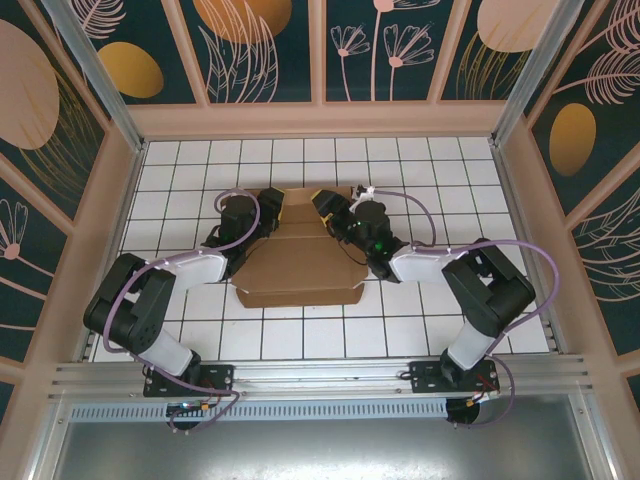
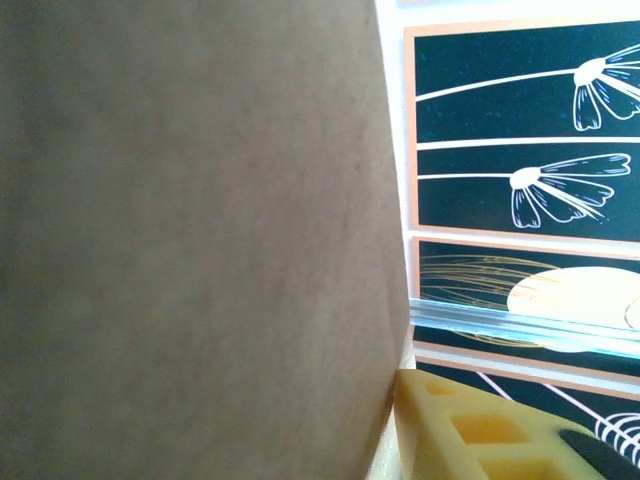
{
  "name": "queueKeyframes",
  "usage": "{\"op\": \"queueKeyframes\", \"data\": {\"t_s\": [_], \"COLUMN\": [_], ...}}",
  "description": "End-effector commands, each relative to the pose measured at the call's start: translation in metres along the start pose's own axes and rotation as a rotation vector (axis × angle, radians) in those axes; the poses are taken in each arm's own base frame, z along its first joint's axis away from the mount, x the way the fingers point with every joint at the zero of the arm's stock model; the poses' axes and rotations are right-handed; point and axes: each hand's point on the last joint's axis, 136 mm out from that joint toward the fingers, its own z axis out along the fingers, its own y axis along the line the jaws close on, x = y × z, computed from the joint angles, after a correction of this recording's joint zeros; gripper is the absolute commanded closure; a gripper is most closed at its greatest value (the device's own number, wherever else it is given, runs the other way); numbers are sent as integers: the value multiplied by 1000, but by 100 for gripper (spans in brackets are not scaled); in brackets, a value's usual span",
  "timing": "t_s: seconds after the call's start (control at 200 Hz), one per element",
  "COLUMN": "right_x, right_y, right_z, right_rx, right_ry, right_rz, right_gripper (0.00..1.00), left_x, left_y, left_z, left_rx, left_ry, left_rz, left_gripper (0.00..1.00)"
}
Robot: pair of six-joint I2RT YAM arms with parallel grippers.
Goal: Fold the paper box
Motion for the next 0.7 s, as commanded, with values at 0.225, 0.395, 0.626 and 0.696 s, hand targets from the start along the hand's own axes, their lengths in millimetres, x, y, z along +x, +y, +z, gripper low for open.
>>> {"op": "queueKeyframes", "data": {"t_s": [0.225, 0.395, 0.626, 0.696], "right_x": [-9, -14, -21, -24], "right_y": [6, 2, -9, -10], "right_z": [1, 4, 3, 2], "right_rx": [-85, -93, -101, -111], "right_ry": [-86, -97, -115, -119], "right_rz": [73, 87, 100, 102], "right_gripper": [56, 66, 70, 73], "left_x": [10, 5, 10, 11], "left_y": [11, 2, 3, 3], "left_z": [7, 1, 3, 3], "left_rx": [-15, 8, 2, 5], "left_ry": [44, 30, 64, 73], "left_rz": [-14, 12, 27, 25], "left_gripper": [62, 62, 63, 63]}}
